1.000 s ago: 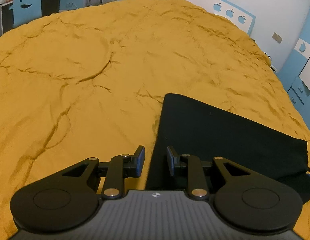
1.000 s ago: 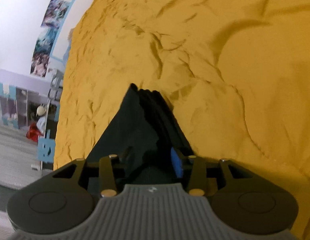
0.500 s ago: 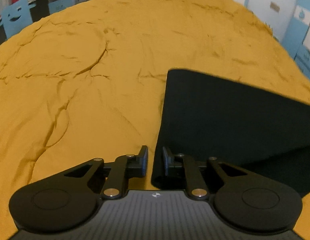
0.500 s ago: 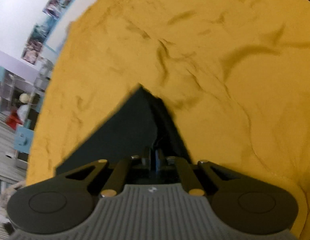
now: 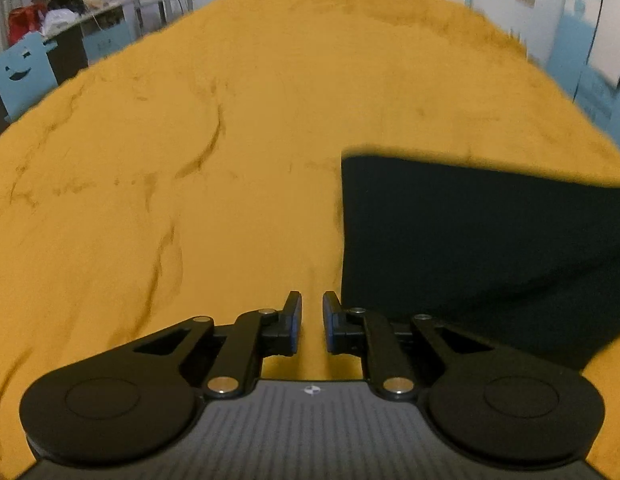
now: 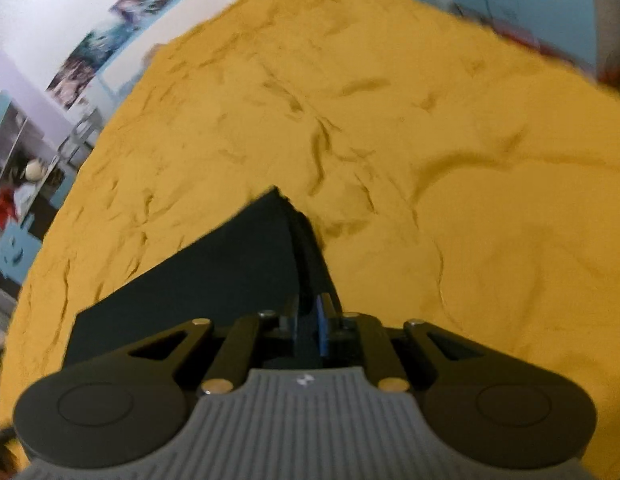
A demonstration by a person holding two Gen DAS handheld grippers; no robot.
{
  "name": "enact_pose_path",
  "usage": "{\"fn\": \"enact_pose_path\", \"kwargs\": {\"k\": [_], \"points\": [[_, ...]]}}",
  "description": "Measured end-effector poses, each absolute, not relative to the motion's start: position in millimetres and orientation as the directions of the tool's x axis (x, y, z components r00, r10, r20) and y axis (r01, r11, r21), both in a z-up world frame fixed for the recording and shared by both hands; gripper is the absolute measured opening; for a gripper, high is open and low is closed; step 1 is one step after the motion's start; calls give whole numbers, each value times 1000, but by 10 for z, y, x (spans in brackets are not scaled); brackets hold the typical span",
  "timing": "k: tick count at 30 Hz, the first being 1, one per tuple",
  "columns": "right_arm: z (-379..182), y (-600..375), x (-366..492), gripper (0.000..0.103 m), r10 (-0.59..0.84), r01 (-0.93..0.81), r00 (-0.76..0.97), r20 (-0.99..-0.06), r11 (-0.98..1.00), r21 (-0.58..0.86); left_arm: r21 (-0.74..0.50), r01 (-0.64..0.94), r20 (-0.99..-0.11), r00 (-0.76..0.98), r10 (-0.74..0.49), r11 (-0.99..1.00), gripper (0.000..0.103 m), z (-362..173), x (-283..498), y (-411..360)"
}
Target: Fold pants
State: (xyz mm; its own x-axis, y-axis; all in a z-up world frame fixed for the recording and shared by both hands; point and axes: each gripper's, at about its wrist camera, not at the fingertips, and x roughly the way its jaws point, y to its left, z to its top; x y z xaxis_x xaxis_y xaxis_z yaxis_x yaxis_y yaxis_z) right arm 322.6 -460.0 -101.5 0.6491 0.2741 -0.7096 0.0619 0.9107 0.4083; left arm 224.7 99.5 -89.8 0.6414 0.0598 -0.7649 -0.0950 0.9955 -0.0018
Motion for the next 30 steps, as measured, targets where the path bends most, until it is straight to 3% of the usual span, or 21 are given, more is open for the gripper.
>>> {"fn": "enact_pose_path", "kwargs": {"k": [5, 12, 17, 21, 24, 28, 30], "points": [[-869, -4275, 3391, 7, 254, -51, 687, -680, 951, 304, -23, -78, -688, 725, 41, 997, 16, -707, 2618, 910], [-957, -3953, 3792, 6, 232, -107, 718, -656, 968, 226, -59, -59, -666, 746, 5, 997, 16, -924, 3299, 727], [-1198, -3914, 4100, 6, 182, -67, 707, -684, 979, 191, -61, -86, -700, 714, 18, 994, 16, -1235, 3569, 676], [-1440, -3974, 4230, 0, 159, -40, 672, -723, 983, 178, -39, -119, -740, 671, 51, 992, 12, -1493, 3647, 741], [-1534, -3974, 4288, 0, 139, -39, 662, -737, 988, 152, -21, -114, -753, 655, 60, 993, 12, -1559, 3637, 779], [-1538, -3989, 4309, 0, 98, -4, 663, -742, 992, 128, -7, -152, -759, 644, 94, 988, 19, -1528, 3629, 864], [-1491, -4001, 4251, 0, 40, 24, 667, -744, 997, 76, 51, -187, -760, 630, 160, 981, 17, -1467, 3582, 893]]}}
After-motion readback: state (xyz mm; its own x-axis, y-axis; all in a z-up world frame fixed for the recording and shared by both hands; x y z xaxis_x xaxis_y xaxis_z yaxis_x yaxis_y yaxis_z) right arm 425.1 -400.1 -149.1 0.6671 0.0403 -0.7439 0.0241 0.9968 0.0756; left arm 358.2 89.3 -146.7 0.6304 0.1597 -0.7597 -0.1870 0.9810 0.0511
